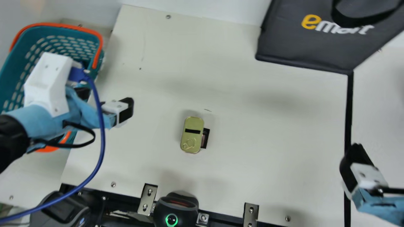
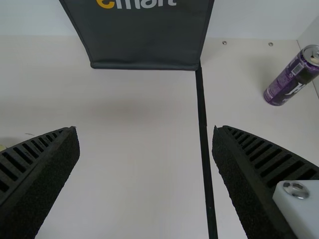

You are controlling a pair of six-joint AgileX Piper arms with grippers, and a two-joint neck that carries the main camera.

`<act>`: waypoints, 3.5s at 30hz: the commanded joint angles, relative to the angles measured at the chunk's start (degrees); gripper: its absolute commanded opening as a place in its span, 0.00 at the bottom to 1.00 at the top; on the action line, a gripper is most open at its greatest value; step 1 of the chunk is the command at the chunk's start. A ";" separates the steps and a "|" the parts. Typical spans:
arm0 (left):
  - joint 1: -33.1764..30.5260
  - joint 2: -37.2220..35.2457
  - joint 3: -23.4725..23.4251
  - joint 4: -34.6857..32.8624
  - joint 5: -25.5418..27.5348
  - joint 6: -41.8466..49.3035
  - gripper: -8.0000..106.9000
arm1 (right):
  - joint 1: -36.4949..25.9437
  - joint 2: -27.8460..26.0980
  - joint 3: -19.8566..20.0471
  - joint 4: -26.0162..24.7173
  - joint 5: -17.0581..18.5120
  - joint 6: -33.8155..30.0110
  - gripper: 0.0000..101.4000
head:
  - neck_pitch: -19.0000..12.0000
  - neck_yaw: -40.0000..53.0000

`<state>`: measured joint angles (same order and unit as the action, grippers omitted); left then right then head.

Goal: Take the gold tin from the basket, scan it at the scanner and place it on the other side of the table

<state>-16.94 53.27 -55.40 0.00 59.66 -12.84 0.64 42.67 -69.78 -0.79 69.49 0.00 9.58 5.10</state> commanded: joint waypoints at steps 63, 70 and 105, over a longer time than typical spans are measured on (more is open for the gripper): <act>-36.75 37.99 -7.79 11.22 -4.52 -43.35 0.85 | 0.00 0.00 0.00 0.00 0.00 0.00 0.94 | -1.66 -6.68; -36.95 41.33 -6.09 10.76 -7.99 -43.56 0.85 | 0.00 0.00 0.00 0.00 0.00 0.00 0.94 | -1.66 -6.68; -36.65 37.03 -5.14 3.98 -10.39 -25.09 0.00 | 0.00 0.00 0.00 0.00 0.01 0.00 0.94 | -1.66 -6.68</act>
<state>-53.69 90.80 -60.49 4.55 49.17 -41.42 0.64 42.67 -69.78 -0.79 69.50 0.00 9.58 -1.58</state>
